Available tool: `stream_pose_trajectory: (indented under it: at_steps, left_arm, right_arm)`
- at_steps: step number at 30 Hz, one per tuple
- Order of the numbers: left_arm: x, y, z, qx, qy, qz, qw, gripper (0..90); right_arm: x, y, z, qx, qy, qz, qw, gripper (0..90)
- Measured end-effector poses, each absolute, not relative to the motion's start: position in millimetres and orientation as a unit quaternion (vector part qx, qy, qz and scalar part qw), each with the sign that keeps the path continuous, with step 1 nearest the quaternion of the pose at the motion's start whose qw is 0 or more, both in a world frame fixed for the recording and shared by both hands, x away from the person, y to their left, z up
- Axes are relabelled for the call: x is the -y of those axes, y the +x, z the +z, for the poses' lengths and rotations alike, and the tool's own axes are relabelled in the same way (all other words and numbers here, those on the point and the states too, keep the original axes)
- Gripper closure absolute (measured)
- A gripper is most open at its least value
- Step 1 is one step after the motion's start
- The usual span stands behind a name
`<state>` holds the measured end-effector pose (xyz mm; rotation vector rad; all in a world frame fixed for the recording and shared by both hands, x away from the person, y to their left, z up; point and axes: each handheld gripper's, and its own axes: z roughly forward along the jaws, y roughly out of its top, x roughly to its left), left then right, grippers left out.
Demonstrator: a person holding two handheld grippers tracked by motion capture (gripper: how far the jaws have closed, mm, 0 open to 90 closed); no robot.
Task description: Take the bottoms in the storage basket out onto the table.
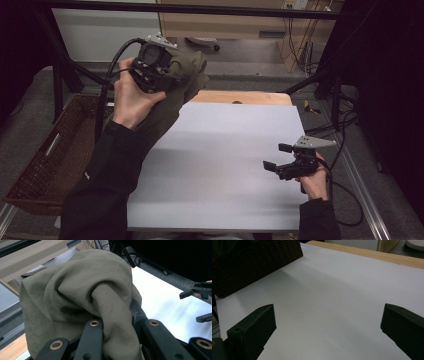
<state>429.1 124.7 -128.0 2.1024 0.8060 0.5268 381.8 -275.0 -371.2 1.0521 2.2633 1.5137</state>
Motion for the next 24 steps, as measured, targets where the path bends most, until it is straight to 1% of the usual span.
stream_pose_trajectory:
  at_steps: [18, 24]
  left_arm:
    - [-94.9, 431.7, -126.4, -0.295, 0.840, 0.199, 0.411, 76.6]
    - [-85.3, 436.3, -131.3, -0.286, 0.843, 0.184, 0.417, 76.7]
  right_arm:
    - [276.8, 380.4, -369.4, -0.767, 0.357, 0.522, 0.112, 0.6]
    - [276.7, 380.4, -369.2, -0.766, 0.355, 0.523, 0.113, 0.6]
